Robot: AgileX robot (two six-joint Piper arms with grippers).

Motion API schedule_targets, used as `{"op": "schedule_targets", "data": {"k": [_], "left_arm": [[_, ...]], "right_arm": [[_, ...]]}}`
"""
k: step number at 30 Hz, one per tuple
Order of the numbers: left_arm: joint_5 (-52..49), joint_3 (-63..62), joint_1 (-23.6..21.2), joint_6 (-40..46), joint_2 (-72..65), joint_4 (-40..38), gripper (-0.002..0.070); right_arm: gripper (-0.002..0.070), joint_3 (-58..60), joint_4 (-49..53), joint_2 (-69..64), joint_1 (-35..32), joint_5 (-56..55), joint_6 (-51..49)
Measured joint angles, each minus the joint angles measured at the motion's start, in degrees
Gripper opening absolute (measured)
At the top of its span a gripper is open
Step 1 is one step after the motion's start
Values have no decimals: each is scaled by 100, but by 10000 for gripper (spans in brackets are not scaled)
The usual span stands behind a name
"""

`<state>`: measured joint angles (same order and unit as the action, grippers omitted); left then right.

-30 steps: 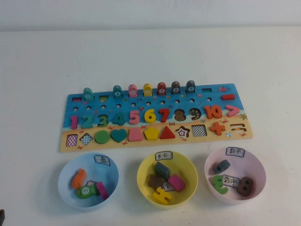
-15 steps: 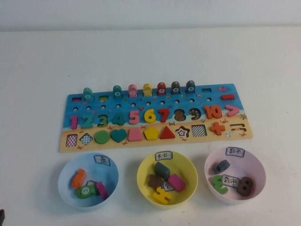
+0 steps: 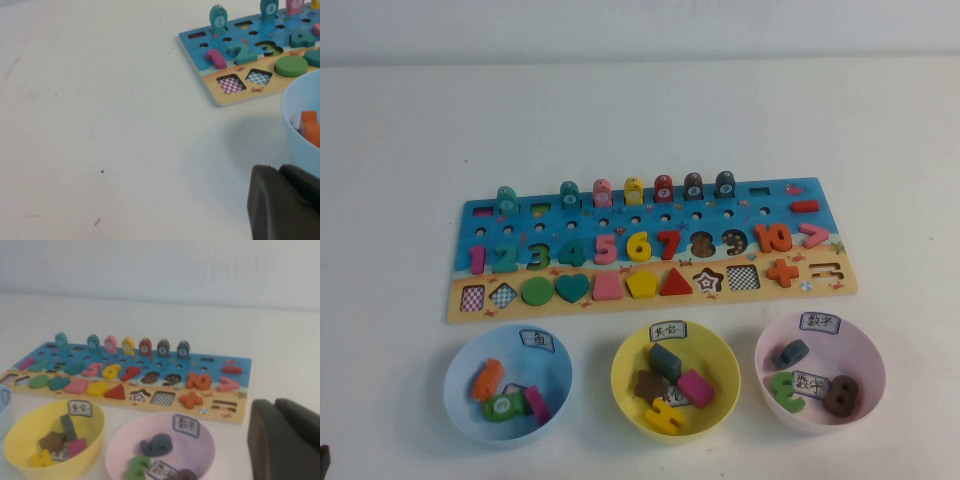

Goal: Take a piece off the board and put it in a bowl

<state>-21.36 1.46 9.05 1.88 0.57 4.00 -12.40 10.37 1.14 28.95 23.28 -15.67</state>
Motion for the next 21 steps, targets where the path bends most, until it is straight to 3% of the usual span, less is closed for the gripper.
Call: {"op": "schedule_targets", "data": {"k": [12, 21], "left_arm": [[0, 0, 0, 0, 0, 0, -5], [0, 0, 0, 0, 0, 0, -5]], "right_arm": [[-17, 1208, 100, -11, -2289, -798, -395], [-18, 1390, -47, -11, -2635, -990, -399]]}}
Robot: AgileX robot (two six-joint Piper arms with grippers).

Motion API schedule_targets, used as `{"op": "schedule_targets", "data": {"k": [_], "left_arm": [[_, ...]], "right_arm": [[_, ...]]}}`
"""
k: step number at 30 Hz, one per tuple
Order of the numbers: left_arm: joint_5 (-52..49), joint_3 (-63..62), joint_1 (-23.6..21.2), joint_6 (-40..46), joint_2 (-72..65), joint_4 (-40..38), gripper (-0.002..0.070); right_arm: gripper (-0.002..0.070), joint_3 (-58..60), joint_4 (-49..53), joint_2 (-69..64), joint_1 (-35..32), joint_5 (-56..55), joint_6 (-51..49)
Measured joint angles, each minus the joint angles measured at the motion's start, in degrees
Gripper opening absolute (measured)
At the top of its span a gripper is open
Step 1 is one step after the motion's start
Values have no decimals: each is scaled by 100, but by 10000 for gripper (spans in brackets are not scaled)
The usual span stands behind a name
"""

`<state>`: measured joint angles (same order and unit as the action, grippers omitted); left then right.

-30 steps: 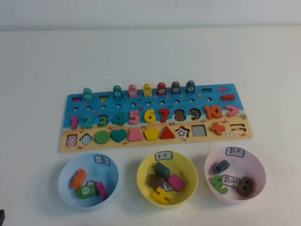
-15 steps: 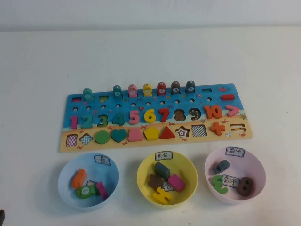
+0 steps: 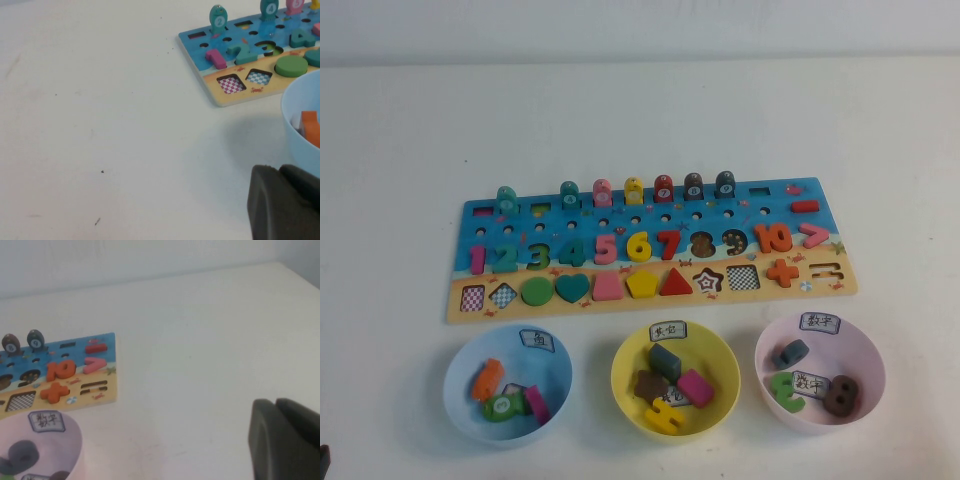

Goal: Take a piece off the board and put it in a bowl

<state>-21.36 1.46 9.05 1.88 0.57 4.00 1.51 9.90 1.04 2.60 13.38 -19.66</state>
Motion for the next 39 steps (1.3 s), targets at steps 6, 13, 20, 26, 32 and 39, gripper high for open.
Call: {"op": "schedule_targets", "data": {"k": [6, 13, 20, 26, 32, 39], "left_arm": [[0, 0, 0, 0, 0, 0, -4], [0, 0, 0, 0, 0, 0, -4], [0, 0, 0, 0, 0, 0, -5], [0, 0, 0, 0, 0, 0, -5], [0, 0, 0, 0, 0, 0, -4], [0, 0, 0, 0, 0, 0, -5]], "right_arm": [[-18, 0, -658, 0, -22, 357, 266], [-18, 0, -788, 0, -322, 701, 327], [-18, 0, -816, 0, -524, 727, 423], [-18, 0, -849, 0, -528, 736, 423], [-18, 0, -849, 0, -537, 736, 423], [-18, 0, -849, 0, -537, 736, 423]]}}
